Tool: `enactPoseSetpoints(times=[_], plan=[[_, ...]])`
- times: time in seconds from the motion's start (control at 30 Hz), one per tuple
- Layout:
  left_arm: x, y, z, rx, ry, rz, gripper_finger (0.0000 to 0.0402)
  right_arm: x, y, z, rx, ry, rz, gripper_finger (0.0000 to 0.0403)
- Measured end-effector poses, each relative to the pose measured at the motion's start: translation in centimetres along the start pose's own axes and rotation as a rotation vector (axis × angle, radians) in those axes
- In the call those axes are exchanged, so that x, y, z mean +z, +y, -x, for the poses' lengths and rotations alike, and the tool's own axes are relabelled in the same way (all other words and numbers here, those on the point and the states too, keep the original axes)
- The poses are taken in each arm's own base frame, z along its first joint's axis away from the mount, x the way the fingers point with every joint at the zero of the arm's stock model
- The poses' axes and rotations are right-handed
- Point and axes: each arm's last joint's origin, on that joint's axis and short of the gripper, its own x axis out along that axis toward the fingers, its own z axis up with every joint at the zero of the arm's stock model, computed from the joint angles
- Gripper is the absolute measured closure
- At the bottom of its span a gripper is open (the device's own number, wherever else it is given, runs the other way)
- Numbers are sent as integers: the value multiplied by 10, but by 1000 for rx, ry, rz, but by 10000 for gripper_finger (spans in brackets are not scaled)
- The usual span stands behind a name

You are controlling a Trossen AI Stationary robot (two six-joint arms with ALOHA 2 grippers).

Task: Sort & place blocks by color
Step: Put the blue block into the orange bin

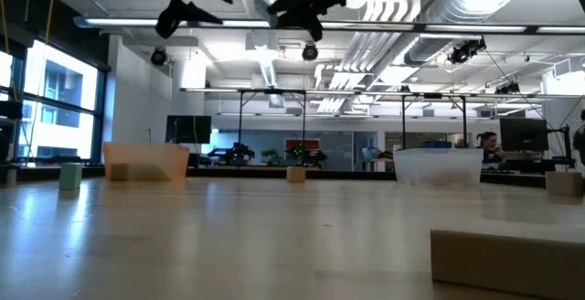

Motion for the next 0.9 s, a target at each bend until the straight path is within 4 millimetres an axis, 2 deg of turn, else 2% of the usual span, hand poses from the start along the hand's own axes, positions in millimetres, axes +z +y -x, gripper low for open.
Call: enactPoseSetpoints(times=[0.2, 0.4, 0.63, 0.9], plan=[[14, -8, 1, -151, -89, -26, 215, 8, 4, 1, 65, -65, -43, 308], [18, -12, 1, -201, -126, -72, 215, 15, 10, 1, 119, -127, -67, 308], [19, -17, -10, -281, -117, -89, 215, 17, 17, -2, 138, -147, -50, 308], [17, -15, -28, -295, -92, -90, 215, 15, 22, -4, 152, -131, -56, 308]])
